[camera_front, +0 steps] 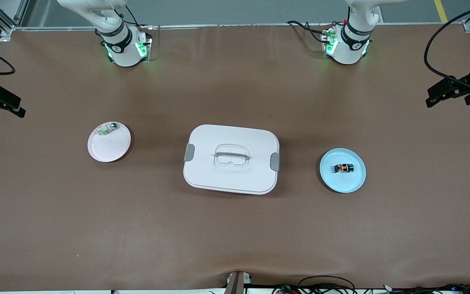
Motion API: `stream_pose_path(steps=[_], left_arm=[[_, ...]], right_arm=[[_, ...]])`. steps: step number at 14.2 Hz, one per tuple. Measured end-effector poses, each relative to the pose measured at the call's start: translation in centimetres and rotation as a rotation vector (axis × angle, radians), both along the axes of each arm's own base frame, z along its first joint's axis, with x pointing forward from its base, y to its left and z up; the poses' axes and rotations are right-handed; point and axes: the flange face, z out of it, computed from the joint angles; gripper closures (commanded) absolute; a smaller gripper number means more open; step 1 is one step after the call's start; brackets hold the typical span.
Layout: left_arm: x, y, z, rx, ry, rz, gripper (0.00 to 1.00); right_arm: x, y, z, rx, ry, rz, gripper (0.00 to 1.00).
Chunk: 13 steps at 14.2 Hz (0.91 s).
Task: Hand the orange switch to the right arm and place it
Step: 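Move the left gripper toward the light-blue plate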
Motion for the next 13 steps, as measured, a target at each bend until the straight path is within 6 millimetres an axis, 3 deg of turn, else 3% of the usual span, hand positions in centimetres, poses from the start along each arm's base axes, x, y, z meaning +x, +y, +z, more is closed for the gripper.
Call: stream_pose_path(steps=[8, 13], left_arm=[[-0.3, -0.3, 0.1, 0.001, 0.006, -0.006, 0.0], [0.6, -0.2, -1.6, -0.001, 0.038, -0.004, 0.0]], right_arm=[[0.0, 0.0, 0.1, 0.0, -0.003, 0.0, 0.0], [0.0, 0.0, 0.2, 0.0, -0.003, 0.0, 0.0]])
